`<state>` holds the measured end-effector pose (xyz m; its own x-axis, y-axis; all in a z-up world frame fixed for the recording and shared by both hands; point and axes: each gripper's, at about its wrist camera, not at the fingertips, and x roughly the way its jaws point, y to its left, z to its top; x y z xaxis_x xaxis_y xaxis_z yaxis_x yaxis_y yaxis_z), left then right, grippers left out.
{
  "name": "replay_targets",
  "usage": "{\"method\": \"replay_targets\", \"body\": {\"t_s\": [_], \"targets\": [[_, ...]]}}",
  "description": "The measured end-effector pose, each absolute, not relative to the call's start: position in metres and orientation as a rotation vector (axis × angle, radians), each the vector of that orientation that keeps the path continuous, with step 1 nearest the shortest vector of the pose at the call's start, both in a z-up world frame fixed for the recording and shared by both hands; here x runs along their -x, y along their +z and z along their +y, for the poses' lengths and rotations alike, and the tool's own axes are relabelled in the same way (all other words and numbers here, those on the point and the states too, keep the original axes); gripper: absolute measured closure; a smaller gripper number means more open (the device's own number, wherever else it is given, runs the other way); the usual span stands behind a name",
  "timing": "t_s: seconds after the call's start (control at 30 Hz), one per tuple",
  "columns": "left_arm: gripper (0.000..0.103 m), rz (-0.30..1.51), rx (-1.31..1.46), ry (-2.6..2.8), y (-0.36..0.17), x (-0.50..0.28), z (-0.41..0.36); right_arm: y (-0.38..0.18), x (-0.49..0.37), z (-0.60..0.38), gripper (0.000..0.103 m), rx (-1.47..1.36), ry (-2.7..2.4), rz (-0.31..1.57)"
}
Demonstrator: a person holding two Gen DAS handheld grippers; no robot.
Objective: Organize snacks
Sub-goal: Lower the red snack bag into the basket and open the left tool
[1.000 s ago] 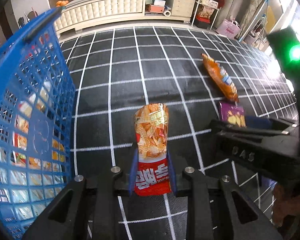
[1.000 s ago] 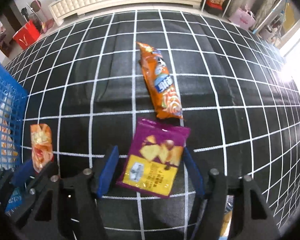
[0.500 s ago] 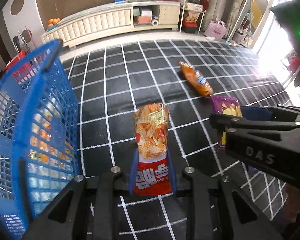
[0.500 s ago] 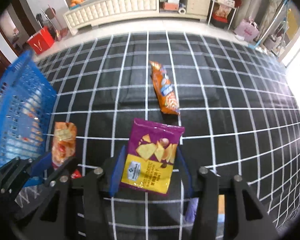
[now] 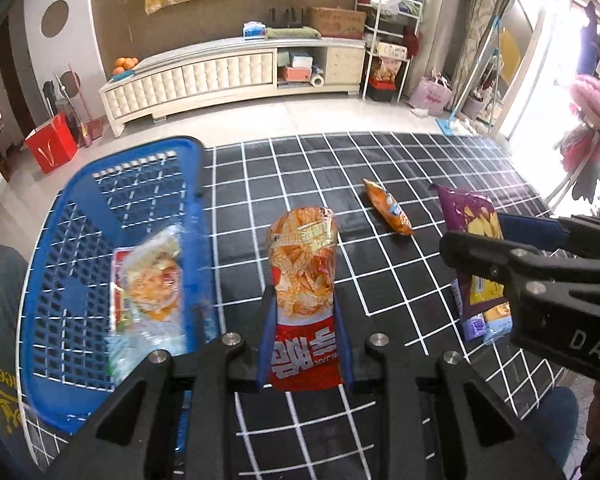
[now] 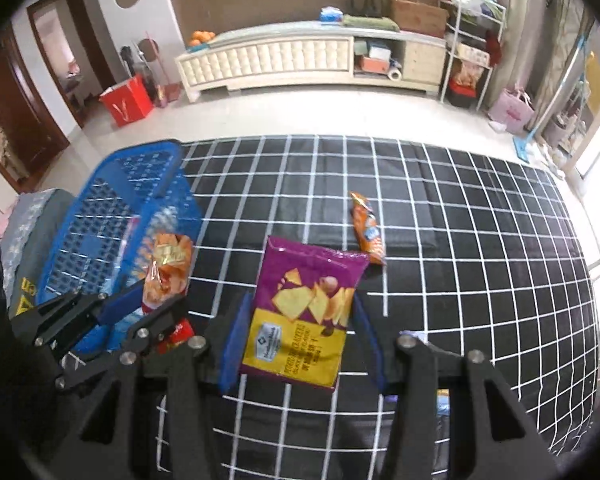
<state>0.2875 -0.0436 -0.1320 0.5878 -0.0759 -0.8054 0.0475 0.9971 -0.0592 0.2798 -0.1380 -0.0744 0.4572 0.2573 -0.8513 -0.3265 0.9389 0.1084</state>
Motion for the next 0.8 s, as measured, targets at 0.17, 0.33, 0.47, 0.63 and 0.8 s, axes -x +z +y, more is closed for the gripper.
{"method": "replay_targets", "body": {"t_s": [0.17,0.33,0.47,0.63,0.8], "targets": [[0.079,0.904,0.027,-0.044,-0.114,-0.272,-0.02,-0.066,-0.275,-0.119,0.048,0.091,0.41,1.006],[0.079,0.895,0.052,-0.018,-0.1,-0.257,0.02,-0.064,-0.276,-0.089,0.048,0.105,0.473,0.992],[0.078,0.913,0.078,0.005,-0.1,-0.254,0.05,-0.065,-0.275,-0.063,0.048,0.111,0.517,0.99],[0.078,0.936,0.107,0.044,-0.105,-0.253,0.083,-0.072,-0.277,-0.039,0.048,0.12,0.556,1.0],[0.077,0.969,0.108,0.06,-0.117,-0.267,0.104,-0.081,-0.279,-0.023,0.048,0.135,0.591,1.005]]}}
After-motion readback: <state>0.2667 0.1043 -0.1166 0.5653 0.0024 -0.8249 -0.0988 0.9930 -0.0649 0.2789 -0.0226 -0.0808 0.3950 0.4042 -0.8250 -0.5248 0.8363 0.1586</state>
